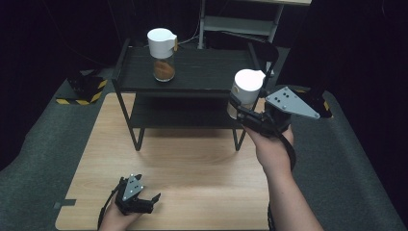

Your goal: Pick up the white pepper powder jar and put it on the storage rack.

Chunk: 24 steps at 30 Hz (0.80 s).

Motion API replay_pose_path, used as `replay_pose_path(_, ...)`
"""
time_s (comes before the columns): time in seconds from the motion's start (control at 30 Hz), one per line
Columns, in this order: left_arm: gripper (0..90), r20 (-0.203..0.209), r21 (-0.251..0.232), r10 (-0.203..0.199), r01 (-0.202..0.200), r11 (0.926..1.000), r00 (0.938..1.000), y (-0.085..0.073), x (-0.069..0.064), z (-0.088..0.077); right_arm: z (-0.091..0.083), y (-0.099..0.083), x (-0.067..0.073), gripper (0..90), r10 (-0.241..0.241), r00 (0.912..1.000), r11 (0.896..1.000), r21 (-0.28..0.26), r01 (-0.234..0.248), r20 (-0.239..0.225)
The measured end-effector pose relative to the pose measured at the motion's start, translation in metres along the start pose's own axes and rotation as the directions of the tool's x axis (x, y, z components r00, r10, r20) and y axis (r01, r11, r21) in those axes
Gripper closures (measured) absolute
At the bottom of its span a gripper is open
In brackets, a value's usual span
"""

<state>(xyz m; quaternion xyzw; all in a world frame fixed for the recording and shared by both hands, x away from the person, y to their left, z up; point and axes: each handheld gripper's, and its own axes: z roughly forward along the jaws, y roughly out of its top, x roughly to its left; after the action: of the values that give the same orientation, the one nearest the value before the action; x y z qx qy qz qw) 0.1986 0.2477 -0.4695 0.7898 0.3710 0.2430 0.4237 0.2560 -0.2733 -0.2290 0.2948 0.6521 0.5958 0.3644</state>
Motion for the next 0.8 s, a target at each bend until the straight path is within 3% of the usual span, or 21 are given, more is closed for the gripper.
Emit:
replay_pose_path(0.33, 1.3, -0.001, -0.002, -0.004, 0.004, 1.0, 1.0, 0.0, 0.0, 0.0, 0.01, 0.013, -0.004, 30.1, 0.012, 0.9999, 1.0, -0.01, -0.012, 0.01)
replay_pose_path(0.8, 1.3, 0.002, -0.006, -0.009, 0.009, 0.9999, 1.0, -0.001, 0.001, -0.001, 0.042, 0.032, -0.008, 30.1, 0.027, 0.998, 1.0, 0.004, -0.028, 0.057)
